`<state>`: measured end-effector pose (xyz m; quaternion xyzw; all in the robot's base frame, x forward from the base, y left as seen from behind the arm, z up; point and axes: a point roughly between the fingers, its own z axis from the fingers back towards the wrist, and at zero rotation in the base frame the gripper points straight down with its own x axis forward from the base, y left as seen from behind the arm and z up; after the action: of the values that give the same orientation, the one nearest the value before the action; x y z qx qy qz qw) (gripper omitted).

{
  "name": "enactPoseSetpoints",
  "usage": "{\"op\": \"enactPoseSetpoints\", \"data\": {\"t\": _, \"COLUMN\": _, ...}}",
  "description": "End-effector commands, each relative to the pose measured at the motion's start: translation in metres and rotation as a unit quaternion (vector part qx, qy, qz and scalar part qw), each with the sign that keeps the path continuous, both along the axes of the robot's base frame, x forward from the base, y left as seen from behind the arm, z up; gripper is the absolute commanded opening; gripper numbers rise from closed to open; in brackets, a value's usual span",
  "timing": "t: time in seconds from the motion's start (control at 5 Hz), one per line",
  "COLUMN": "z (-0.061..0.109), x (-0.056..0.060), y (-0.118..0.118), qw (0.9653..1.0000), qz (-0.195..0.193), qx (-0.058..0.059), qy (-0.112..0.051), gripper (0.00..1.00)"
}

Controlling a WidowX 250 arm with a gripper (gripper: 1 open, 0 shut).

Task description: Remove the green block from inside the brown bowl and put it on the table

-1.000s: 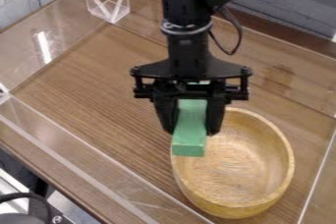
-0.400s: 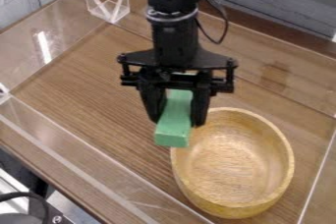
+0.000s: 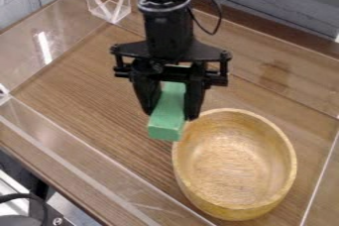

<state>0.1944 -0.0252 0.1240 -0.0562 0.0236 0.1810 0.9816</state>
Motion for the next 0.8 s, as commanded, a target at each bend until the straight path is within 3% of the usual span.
{"op": "enactPoseSetpoints", "data": {"t": 0.0, "z": 0.015, "x": 0.007, "y": 0.007, "qw": 0.9995, "qz": 0.000, "qx": 0.005, "qy": -0.032, "gripper": 0.00}}
{"op": "enactPoseSetpoints", "data": {"t": 0.6, "z": 0.011, "x": -0.002, "y": 0.024, "qw": 0.9990, "qz": -0.011, "qx": 0.023, "qy": -0.037, "gripper": 0.00}}
